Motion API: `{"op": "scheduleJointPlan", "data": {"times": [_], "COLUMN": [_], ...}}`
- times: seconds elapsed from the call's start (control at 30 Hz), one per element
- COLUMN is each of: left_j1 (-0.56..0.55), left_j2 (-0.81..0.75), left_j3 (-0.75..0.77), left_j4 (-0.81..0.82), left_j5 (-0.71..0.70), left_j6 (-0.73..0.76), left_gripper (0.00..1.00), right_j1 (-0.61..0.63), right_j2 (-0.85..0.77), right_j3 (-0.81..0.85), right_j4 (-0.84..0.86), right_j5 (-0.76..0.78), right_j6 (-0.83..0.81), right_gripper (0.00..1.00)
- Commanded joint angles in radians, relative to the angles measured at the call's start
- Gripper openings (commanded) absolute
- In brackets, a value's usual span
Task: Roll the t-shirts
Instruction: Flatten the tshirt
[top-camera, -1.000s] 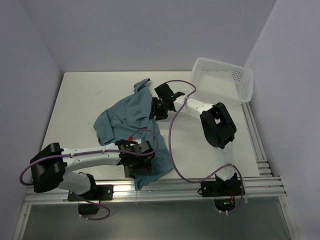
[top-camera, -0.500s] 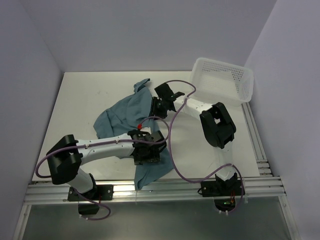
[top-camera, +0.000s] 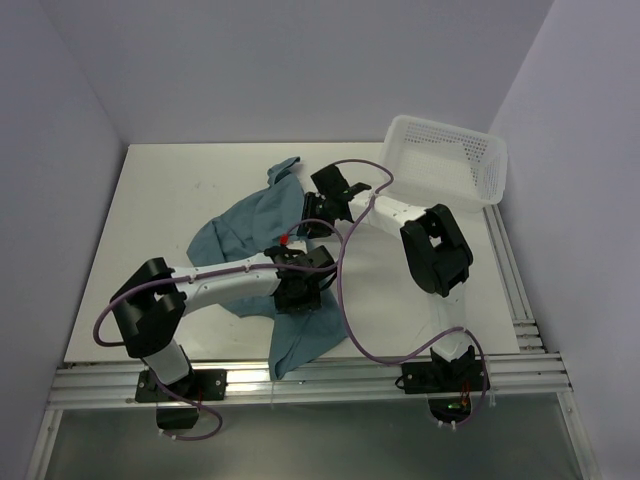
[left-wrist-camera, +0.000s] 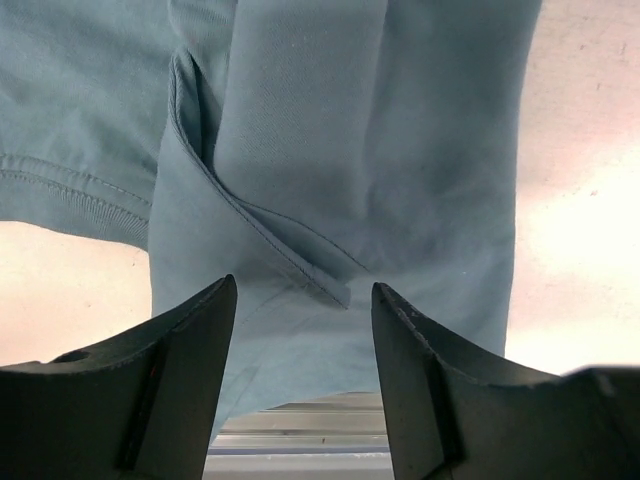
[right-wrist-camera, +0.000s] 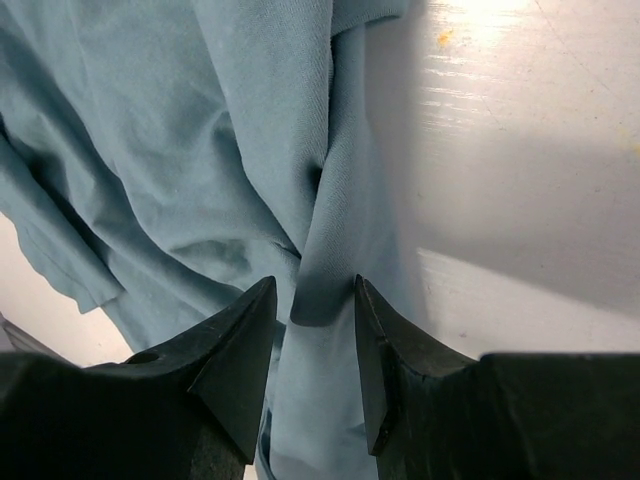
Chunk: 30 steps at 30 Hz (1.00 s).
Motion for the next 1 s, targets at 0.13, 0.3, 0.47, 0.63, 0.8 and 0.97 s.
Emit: {"op": "scheduleJointPlan", "data": {"times": [0.13, 0.3, 0.47, 0.63, 0.8, 0.97], "left_j1": [0.003, 0.003, 0.003, 0.003, 0.015, 0.151], "left_j2": [0.018, 0.010, 0.009, -0.040, -0.132, -0.315], "left_j3": [0.003, -0.021, -0.044, -0.046, 0.000, -0.040], "left_j4": [0.014, 0.037, 0.039, -0.003, -0.148, -0.204], "left_j5": [0.005, 0.025, 0.040, 0.035, 0.012, 0.052], "left_j6": [0.017, 0.010, 0.015, 0.010, 0.020, 0.081], "left_gripper": [0.50, 0.23, 0.03, 0.00, 0.00, 0.00], "right_j1": [-0.007, -0.009, -0.009, -0.011, -0.014, -0.073], "right_j2": [-0.009, 0.003, 0.032, 0.064, 0.126, 0.032], "right_j3": [0.032, 0.040, 0.077, 0.121, 0.186, 0.062], "right_j4": [0.034, 0.038, 0.021, -0.006, -0.070, -0.020], "right_j5": [-0.011, -0.022, -0.029, -0.037, -0.019, 0.003], "right_j6": [0.010, 0.009, -0.005, -0.019, -0.026, 0.038], "right_gripper": [0.44, 0.44, 0.45, 0.46, 0.04, 0.00]}}
